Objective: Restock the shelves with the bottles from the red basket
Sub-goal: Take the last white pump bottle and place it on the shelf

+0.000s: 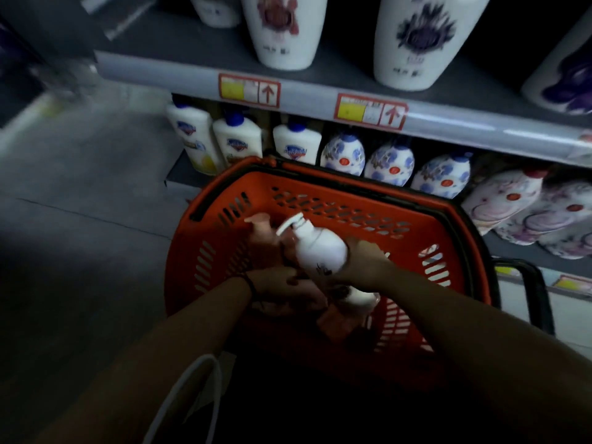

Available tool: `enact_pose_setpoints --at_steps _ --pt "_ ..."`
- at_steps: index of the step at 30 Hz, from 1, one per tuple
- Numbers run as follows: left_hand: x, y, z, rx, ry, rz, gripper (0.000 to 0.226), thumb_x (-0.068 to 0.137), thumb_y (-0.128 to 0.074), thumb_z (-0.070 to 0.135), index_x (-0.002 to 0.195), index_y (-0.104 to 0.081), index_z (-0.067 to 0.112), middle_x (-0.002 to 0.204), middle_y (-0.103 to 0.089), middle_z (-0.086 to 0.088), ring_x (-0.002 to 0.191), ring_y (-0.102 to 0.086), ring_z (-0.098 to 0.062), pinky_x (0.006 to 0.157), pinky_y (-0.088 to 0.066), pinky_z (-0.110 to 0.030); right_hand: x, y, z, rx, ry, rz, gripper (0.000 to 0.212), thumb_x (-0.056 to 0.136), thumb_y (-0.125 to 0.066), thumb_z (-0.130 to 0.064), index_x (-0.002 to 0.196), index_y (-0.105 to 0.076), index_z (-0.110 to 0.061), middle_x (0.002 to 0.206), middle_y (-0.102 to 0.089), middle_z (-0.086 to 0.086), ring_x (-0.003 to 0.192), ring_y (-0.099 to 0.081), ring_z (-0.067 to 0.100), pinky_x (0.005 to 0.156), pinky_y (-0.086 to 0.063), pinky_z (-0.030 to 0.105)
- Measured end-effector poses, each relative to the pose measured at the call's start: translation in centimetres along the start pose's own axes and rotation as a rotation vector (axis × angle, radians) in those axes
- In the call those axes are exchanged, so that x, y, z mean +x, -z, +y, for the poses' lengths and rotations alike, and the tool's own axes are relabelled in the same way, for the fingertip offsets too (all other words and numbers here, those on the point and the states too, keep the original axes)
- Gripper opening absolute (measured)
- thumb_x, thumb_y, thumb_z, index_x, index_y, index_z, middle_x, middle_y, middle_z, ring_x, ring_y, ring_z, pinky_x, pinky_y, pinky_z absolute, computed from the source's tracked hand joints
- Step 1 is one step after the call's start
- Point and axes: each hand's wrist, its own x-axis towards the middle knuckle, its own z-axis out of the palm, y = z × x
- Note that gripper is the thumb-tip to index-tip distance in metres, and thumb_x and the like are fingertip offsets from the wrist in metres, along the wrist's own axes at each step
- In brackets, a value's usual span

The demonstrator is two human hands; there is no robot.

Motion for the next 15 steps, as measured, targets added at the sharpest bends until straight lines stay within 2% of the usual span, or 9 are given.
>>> enact_pose_setpoints --at_steps 2,4,6,8,12,15 --pt "-2.0 0.6 2.6 -0.23 -0.081 0.197 0.041 0.089 -0.064 0.014 0.128 -0.055 0.004 0.135 -0.056 -0.014 0.123 -0.054 -0.02 0.104 -0.045 -0.033 -1.8 3.0 -2.1 0.17 0.059 0.077 0.077 0.05 -0.087 -0.048 0.113 -0.057 -0.016 0.105 -0.063 0.001 0.094 -0.061 0.023 0.071 -0.048 0.03" --pt "-4.5 1.7 5.3 -0.472 -0.11 0.355 0.045 0.081 -0.073 0.018 0.123 -0.057 0.009 0.127 -0.062 -0.014 0.108 -0.062 -0.016 0.086 -0.053 -0.031 -3.7 5.6 -3.8 0.319 0.106 0.115 0.076 0.051 -0.089 -0.045 0.112 -0.055 -0.016 0.108 -0.063 0.0 0.097 -0.061 0.021 0.075 -0.053 0.037" --pt "-7.0 3.2 7.9 -0.618 -0.16 0.448 0.036 0.079 -0.074 0.012 0.112 -0.062 0.016 0.115 -0.069 -0.01 0.096 -0.068 -0.016 0.076 -0.054 -0.031 -6.0 8.2 -5.9 0.464 0.145 0.166 0.078 0.053 -0.09 -0.042 0.115 -0.052 -0.014 0.11 -0.064 0.0 0.099 -0.062 0.02 0.08 -0.056 0.042" --pt "-9.6 4.9 10.5 -0.637 -0.248 0.546 0.032 0.078 -0.073 0.004 0.105 -0.064 0.019 0.107 -0.071 -0.006 0.085 -0.069 -0.016 0.071 -0.053 -0.028 -7.9 10.6 -7.9 0.551 0.195 0.247 0.081 0.051 -0.091 -0.04 0.116 -0.052 -0.011 0.109 -0.066 0.001 0.097 -0.065 0.018 0.081 -0.058 0.04" --pt "-15.0 8.6 16.4 -0.647 -0.395 0.702 0.034 0.078 -0.072 0.002 0.107 -0.064 0.017 0.103 -0.075 0.001 0.092 -0.071 -0.01 0.072 -0.056 -0.023 -11.3 15.3 -11.5 0.731 0.364 0.322 0.071 0.06 -0.09 -0.022 0.12 -0.053 -0.01 0.113 -0.068 0.006 0.099 -0.067 0.016 0.081 -0.058 0.035" --pt "-17.8 11.5 20.1 -0.683 -0.489 0.787 0.029 0.08 -0.07 -0.001 0.101 -0.065 0.018 0.095 -0.077 0.005 0.085 -0.072 -0.009 0.065 -0.057 -0.022 -13.2 19.1 -13.6 0.722 0.536 0.348 0.067 0.067 -0.085 -0.009 0.125 -0.051 -0.014 0.117 -0.068 0.003 0.106 -0.066 0.016 0.082 -0.056 0.027"
